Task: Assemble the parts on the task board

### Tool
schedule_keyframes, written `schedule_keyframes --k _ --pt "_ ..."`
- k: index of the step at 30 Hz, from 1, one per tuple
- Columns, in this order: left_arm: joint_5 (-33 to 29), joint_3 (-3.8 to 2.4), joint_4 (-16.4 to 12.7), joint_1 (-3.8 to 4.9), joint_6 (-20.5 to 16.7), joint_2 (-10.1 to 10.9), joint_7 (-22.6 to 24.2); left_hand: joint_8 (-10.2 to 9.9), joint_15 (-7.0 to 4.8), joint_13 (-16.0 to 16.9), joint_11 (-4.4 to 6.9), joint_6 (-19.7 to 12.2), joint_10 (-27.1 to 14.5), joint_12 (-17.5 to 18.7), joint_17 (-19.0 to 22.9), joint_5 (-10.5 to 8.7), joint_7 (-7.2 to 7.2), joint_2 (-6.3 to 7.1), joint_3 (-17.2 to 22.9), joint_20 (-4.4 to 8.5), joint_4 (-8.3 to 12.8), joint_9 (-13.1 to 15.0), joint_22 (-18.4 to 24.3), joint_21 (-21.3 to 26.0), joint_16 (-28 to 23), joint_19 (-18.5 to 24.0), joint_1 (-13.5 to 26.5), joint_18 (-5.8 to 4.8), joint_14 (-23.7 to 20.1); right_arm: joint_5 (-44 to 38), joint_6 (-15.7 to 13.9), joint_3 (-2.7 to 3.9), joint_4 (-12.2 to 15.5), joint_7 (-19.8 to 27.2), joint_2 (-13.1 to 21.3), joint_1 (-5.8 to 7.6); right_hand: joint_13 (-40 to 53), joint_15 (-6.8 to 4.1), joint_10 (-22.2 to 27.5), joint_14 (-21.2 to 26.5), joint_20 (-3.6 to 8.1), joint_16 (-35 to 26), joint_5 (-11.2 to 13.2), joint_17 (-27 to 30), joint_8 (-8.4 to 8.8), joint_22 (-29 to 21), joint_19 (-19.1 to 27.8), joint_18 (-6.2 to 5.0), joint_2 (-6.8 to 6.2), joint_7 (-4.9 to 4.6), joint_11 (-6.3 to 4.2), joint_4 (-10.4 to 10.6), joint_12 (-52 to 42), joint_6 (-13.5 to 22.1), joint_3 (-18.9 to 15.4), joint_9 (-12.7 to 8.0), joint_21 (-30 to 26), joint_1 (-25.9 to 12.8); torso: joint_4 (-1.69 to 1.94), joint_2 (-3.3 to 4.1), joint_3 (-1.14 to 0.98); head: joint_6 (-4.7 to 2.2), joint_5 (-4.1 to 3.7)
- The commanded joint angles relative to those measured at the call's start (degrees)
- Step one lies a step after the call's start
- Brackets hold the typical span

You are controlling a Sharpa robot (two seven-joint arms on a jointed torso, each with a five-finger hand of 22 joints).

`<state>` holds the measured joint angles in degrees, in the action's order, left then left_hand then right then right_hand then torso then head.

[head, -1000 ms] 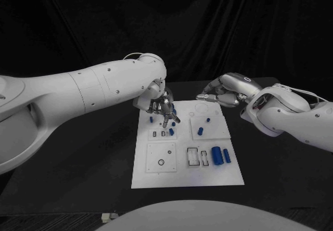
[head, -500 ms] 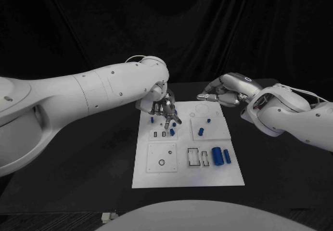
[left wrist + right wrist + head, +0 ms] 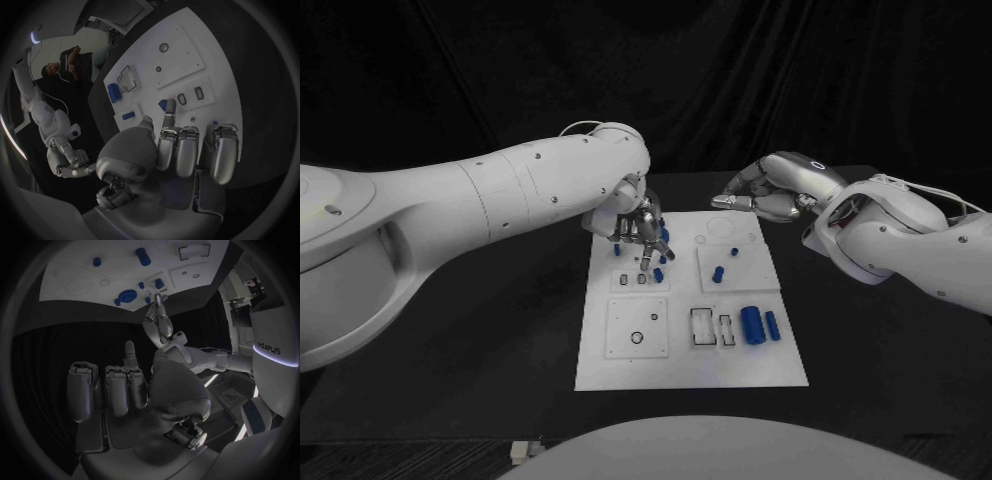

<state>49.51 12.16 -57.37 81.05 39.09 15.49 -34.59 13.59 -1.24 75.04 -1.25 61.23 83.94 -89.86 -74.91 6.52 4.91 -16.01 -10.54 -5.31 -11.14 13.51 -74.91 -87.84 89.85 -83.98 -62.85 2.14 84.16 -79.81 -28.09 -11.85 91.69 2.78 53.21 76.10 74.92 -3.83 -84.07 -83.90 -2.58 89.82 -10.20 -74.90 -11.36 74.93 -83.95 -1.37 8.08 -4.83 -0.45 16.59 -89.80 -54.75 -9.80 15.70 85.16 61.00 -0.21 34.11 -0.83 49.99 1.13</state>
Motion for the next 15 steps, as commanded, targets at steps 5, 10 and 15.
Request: schedule_keyframes --k 5,10,15 --pt "-0.12 -0.05 0.48 -1.05 -0.23 -0.49 0.19 -0.44 -0.46 14.96 0.36 0.25 6.06 -0.14 -15.09 0.12 -0.11 0.4 0.41 0.44 0.11 0.06 -9.1 0.47 0.15 -0.9 0.17 -0.57 5.84 0.04 0.68 0.05 -0.08 -0.95 -0.05 0.04 15.08 0.46 -5.93 -6.1 -0.42 0.18 -0.32 -15.1 -0.05 13.33 -3.3 0.04 0.03 -0.26 0.5 -0.06 -0.2 0.17 -0.41 0.08 -0.12 0.55 0.01 0.02 0.01 0.01 -0.11" --pt "-0.12 -0.05 0.85 -1.62 -0.56 -0.64 0.26 -0.58 -0.49 14.96 0.37 0.22 6.06 -0.14 -15.09 0.13 -0.11 0.42 0.54 0.48 0.19 0.07 -9.05 0.5 0.15 -0.86 0.21 -0.55 5.84 0.04 0.94 0.05 -0.13 -1.07 -0.09 0.04 15.08 0.46 -5.93 -6.1 -0.43 0.18 -0.37 -15.1 -0.05 13.31 -3.26 0.03 0.06 -0.27 0.51 -0.07 -0.2 0.17 -0.44 0.08 -0.19 0.65 0.07 0.01 0.04 0.01 -0.12" --pt "-0.12 -0.05 1.2 -1.98 -0.79 -0.68 0.25 -0.88 -0.53 14.96 0.39 0.18 6.06 -0.14 -15.09 0.34 -0.11 0.41 0.98 0.56 0.52 0.12 -8.9 0.61 0.15 -0.72 0.15 -0.52 5.84 0.04 1.12 0.05 -0.15 -1.14 -0.11 0.04 15.08 0.47 -5.93 -6.1 -0.43 0.18 -0.4 -15.1 -0.05 13.31 -3.27 0.03 0.07 -0.27 0.51 -0.07 -0.2 0.17 -0.46 0.08 -0.17 0.71 0.06 0.01 0.09 0.01 0.02"
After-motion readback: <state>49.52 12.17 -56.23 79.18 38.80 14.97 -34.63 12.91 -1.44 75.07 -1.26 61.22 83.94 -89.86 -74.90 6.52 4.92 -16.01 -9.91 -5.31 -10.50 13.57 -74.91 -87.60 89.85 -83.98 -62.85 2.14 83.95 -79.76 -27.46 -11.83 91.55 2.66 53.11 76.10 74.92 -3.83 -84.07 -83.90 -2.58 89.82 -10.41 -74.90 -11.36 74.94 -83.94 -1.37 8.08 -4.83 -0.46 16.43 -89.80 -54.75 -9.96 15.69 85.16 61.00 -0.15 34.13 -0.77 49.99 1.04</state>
